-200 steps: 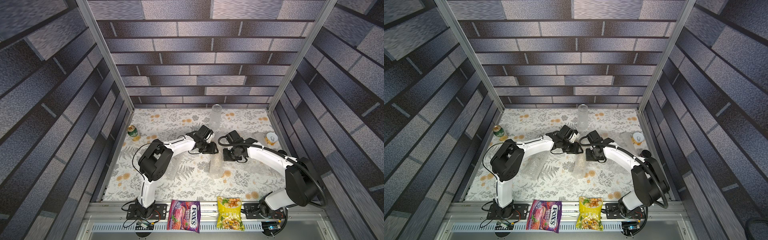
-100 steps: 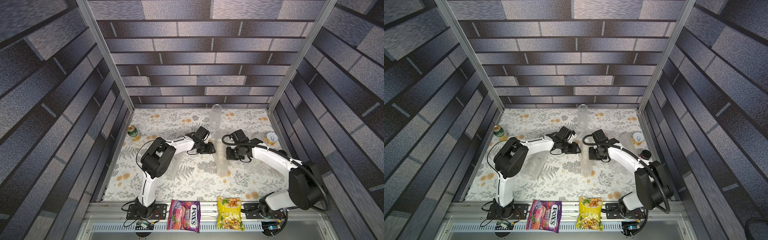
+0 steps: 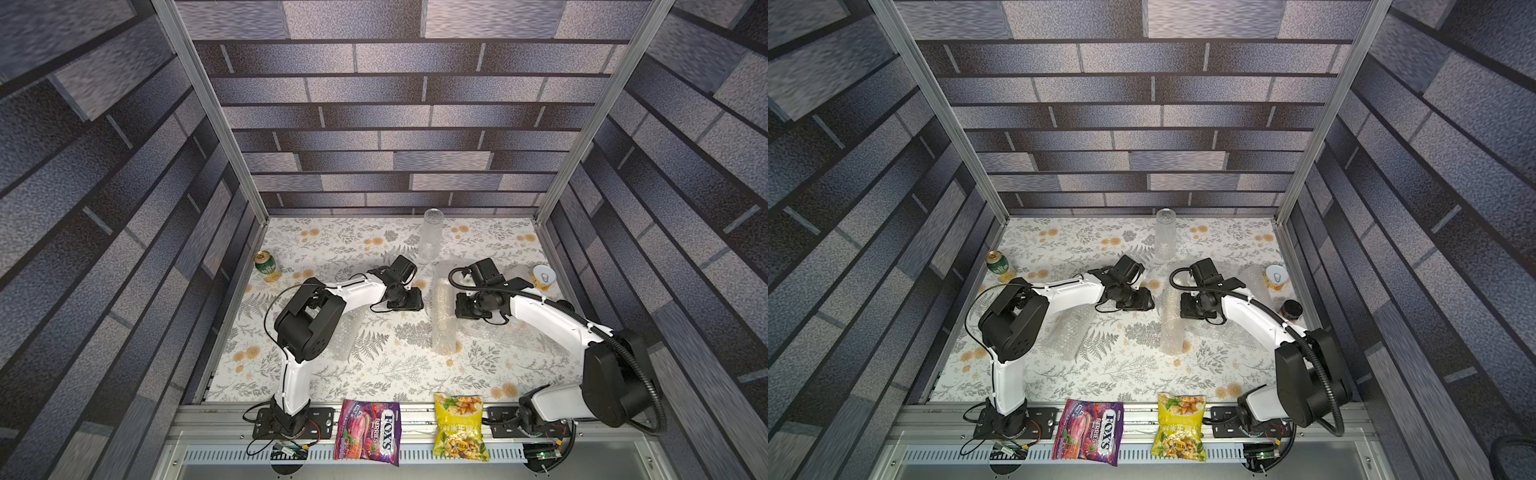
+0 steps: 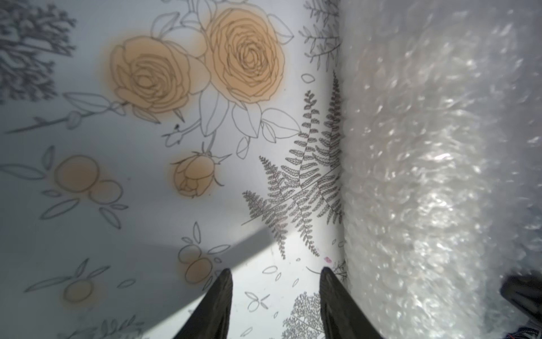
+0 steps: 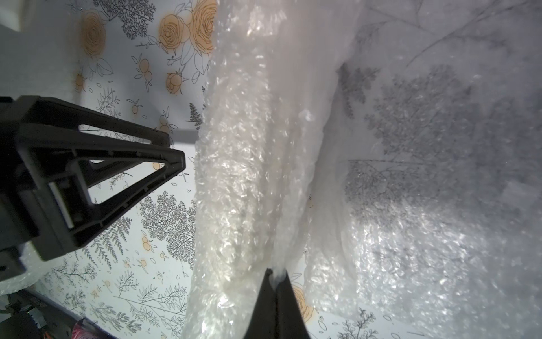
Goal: Unwrap the vase from the bubble wrap
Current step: Unwrap the bubble wrap at the center of the board.
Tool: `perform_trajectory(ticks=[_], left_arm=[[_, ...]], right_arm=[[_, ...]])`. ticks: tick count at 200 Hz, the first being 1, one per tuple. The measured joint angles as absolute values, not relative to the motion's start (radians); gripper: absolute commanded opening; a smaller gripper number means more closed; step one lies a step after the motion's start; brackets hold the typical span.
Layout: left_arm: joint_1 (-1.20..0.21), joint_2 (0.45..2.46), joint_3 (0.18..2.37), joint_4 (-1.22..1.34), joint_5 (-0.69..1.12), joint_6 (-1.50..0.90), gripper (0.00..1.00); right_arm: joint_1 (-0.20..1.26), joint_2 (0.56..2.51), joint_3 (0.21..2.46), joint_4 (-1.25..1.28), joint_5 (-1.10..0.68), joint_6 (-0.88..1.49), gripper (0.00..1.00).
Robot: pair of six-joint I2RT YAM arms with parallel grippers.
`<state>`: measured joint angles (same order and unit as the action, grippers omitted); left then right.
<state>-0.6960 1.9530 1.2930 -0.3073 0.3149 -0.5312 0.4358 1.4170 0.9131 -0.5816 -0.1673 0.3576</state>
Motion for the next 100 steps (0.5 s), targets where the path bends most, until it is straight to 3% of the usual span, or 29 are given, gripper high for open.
perform_trajectory(ticks=[100], left_arm=[[-0.805, 1.932, 1.422, -0.33, 0.299, -0.529, 0.5]], right_arm=[[0.436, 1.413, 0.902, -0.535, -0.192, 0.385, 0.0]])
